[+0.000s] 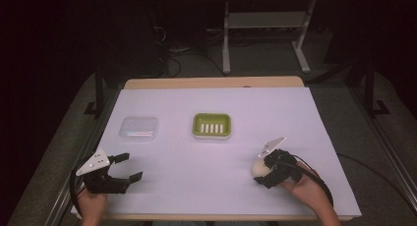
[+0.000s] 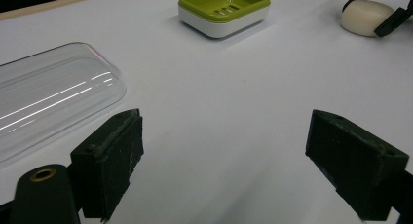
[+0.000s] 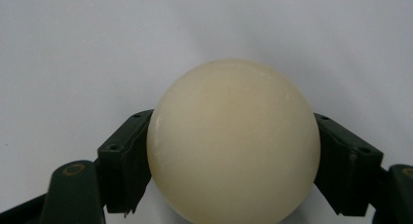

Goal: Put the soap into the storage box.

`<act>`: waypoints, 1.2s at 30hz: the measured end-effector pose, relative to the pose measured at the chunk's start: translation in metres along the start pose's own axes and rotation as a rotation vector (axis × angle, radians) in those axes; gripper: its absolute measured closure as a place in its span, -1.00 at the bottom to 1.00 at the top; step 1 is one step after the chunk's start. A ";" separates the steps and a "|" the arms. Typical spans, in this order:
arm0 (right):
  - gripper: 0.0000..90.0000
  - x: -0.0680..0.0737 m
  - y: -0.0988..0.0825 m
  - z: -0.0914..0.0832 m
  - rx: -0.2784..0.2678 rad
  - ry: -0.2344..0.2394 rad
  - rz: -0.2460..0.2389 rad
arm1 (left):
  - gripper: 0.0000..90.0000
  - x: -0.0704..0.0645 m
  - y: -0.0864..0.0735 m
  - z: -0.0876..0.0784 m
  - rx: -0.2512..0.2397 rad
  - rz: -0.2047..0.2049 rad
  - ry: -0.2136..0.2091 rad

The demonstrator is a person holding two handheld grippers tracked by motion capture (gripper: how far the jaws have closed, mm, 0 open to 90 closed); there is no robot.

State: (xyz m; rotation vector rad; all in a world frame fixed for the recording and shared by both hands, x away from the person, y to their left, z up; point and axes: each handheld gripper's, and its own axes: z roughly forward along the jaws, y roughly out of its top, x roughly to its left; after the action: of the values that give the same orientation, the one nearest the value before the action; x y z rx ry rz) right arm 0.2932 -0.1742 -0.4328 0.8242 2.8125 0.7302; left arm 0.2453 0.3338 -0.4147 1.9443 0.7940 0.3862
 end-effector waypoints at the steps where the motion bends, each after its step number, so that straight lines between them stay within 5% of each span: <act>1: -0.48 0.000 0.000 0.000 0.001 -0.001 0.000 | -0.71 0.000 0.000 0.000 -0.001 -0.004 0.000; 10: -0.47 0.002 0.009 0.000 0.040 -0.016 -0.037 | -0.71 0.000 0.000 -0.001 -0.003 0.000 0.002; 36: -0.47 -0.016 0.061 -0.004 -0.020 0.076 -0.063 | -0.71 0.001 0.000 -0.001 -0.006 -0.006 0.000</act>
State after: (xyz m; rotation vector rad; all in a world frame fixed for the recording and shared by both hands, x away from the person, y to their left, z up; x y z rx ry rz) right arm 0.3353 -0.1398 -0.4005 0.7155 2.8779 0.7948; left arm 0.2453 0.3355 -0.4142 1.9359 0.7979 0.3843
